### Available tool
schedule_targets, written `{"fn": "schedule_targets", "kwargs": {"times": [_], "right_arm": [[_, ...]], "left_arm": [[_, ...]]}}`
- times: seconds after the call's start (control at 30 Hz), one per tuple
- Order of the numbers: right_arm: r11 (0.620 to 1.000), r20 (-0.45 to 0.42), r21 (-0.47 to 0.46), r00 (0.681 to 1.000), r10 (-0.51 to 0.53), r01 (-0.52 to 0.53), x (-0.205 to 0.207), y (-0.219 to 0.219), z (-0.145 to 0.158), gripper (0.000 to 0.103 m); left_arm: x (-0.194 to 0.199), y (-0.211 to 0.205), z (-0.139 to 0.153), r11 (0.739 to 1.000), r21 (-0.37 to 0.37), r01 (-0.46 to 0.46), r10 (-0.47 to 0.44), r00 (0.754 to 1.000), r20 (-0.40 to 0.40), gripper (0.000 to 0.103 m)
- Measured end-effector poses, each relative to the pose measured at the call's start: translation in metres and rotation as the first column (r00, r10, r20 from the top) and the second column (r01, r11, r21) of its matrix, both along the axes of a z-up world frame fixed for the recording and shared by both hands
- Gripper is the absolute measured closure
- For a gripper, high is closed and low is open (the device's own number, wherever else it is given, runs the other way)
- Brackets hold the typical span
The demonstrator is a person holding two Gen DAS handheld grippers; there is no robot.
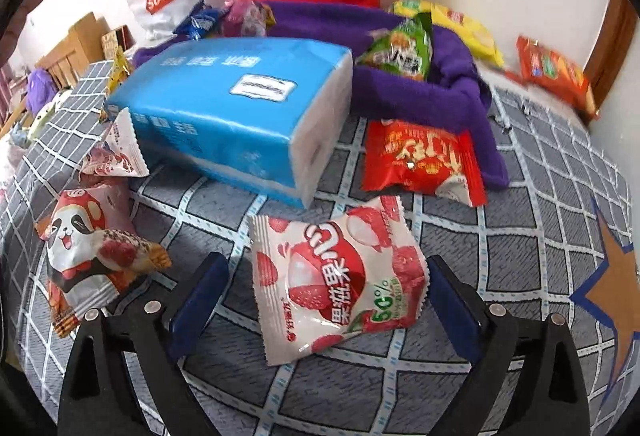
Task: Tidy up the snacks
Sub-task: 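Move both open tools back over the snacks on the checked cover, then grasp the yellow snack bag with the left tool while the right tool grasps the pink-white lychee packet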
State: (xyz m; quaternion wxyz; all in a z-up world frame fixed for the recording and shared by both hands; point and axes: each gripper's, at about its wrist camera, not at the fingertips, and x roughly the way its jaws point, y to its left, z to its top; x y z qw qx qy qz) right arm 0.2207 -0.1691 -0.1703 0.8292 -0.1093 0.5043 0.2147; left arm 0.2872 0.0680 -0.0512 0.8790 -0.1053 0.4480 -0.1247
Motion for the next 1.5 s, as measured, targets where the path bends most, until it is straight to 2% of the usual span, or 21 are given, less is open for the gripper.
{"fn": "schedule_targets", "kwargs": {"times": [0.07,0.13,0.23,0.3,0.4,0.57,0.73,0.9,1.1,1.2,1.33,1.4,1.5], "right_arm": [[1.000,0.016,-0.002,1.000,-0.013,0.013,-0.001,-0.005,0.002,0.014],[1.000,0.027,-0.002,0.999,-0.018,0.018,-0.002,-0.010,0.005,0.027],[1.000,0.029,0.011,0.999,-0.029,0.029,-0.003,-0.018,0.007,0.036],[0.999,0.031,0.018,0.999,-0.042,0.042,-0.004,-0.022,0.009,0.041],[0.999,0.042,0.006,0.998,-0.043,0.042,-0.007,-0.022,0.011,0.043],[0.999,0.041,0.009,0.999,-0.036,0.036,-0.012,-0.016,0.011,0.043],[0.999,0.041,0.001,0.998,-0.046,0.046,-0.012,-0.013,0.010,0.042],[0.999,0.034,0.008,0.998,-0.050,0.049,-0.011,-0.014,0.009,0.041],[0.998,0.026,0.019,0.998,-0.052,0.052,-0.009,-0.015,0.007,0.040],[0.999,0.024,0.022,0.999,-0.048,0.048,-0.009,-0.015,0.007,0.038],[0.999,0.021,0.024,0.999,-0.043,0.042,-0.008,-0.014,0.006,0.036],[0.999,0.022,0.023,0.999,-0.040,0.039,-0.009,-0.013,0.006,0.035],[0.999,0.021,0.024,0.999,-0.035,0.034,-0.009,-0.013,0.006,0.033]], "left_arm": [[-0.002,-0.003,0.002,1.000,0.010,0.001,-0.001,1.000,0.003,0.028],[-0.005,-0.006,0.005,1.000,0.017,0.000,0.000,1.000,0.007,0.028],[-0.013,-0.009,0.018,1.000,0.027,-0.002,0.001,0.999,0.035,0.028],[-0.023,-0.014,0.031,0.999,0.039,0.009,-0.012,0.997,0.075,0.028],[-0.037,-0.017,0.039,0.998,0.054,0.010,-0.016,0.993,0.114,0.027],[-0.047,-0.011,0.023,0.994,0.112,-0.011,0.003,0.998,0.069,0.027],[-0.068,0.021,-0.008,0.991,0.106,-0.084,0.082,0.996,0.028,0.027],[-0.087,0.045,-0.042,0.979,0.139,-0.148,0.151,0.989,-0.007,0.027],[-0.082,0.048,-0.082,0.979,0.136,-0.153,0.162,0.985,-0.063,0.027],[-0.076,0.044,-0.094,0.981,0.125,-0.150,0.157,0.986,-0.050,0.027],[-0.067,0.039,-0.113,0.972,0.169,-0.161,0.170,0.985,-0.041,0.027],[-0.063,0.042,-0.123,0.972,0.154,-0.176,0.183,0.983,-0.035,0.027],[-0.062,0.046,-0.133,0.978,0.095,-0.186,0.190,0.981,-0.036,0.029]]}}
